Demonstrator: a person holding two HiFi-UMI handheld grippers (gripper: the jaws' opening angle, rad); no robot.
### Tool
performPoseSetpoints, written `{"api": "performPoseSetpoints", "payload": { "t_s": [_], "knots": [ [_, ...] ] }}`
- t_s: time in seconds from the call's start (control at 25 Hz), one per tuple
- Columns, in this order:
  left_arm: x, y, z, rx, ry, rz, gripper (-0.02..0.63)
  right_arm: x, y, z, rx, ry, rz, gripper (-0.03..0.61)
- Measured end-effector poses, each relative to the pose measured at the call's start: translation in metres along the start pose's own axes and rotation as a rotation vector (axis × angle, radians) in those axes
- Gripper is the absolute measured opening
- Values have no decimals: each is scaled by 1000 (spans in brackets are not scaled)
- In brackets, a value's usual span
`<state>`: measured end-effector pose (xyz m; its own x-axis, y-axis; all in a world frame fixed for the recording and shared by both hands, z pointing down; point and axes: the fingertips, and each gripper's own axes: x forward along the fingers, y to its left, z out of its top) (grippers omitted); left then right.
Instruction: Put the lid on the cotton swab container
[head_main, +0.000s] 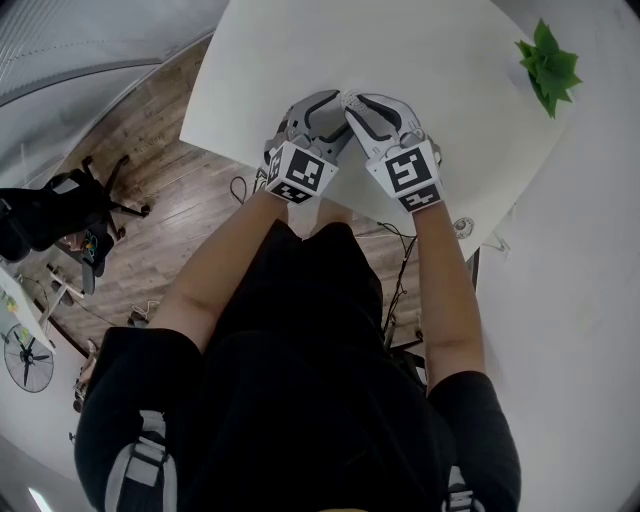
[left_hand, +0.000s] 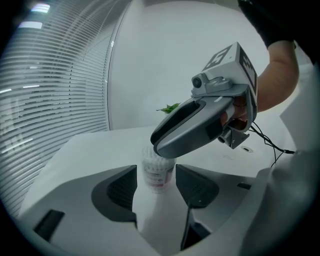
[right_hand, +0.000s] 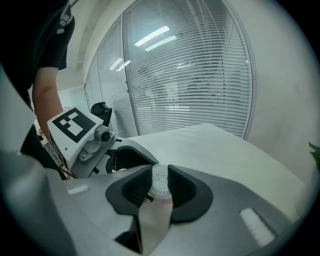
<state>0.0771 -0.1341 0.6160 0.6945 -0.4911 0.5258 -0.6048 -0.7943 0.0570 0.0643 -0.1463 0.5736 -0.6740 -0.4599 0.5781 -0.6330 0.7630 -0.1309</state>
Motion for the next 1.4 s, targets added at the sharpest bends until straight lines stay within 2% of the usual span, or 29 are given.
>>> {"api": "performPoseSetpoints", "payload": {
  "t_s": [0.2, 0.36, 0.56, 0.72, 0.88, 1.08, 1.24, 1.4],
  "knots": [
    [-31, 4, 9, 11, -4, 12, 241, -5, 3, 2, 15, 9, -36, 109],
    [-57, 11, 28, 45, -39, 0, 241, -29, 1, 37, 73, -126, -113, 115],
    [-101, 6, 51, 72, -76, -66, 238, -81, 16, 77, 125, -257, -197, 114],
    [-140, -1, 94, 73, -142, -146, 174, -126, 31, 100, 148, -349, -287, 92],
    [-177, -15, 141, 124, -229, -230, 102, -164, 54, 122, 161, -422, -363, 74],
    [-233, -37, 191, 180, -342, -315, 38, -198, 98, 152, 139, -490, -414, 48],
    [-270, -45, 219, 184, -400, -341, 9, -219, 128, 172, 125, -539, -459, 13],
    [-296, -51, 229, 209, -426, -356, 8, -230, 156, 181, 130, -563, -478, 11]
  ]
}}
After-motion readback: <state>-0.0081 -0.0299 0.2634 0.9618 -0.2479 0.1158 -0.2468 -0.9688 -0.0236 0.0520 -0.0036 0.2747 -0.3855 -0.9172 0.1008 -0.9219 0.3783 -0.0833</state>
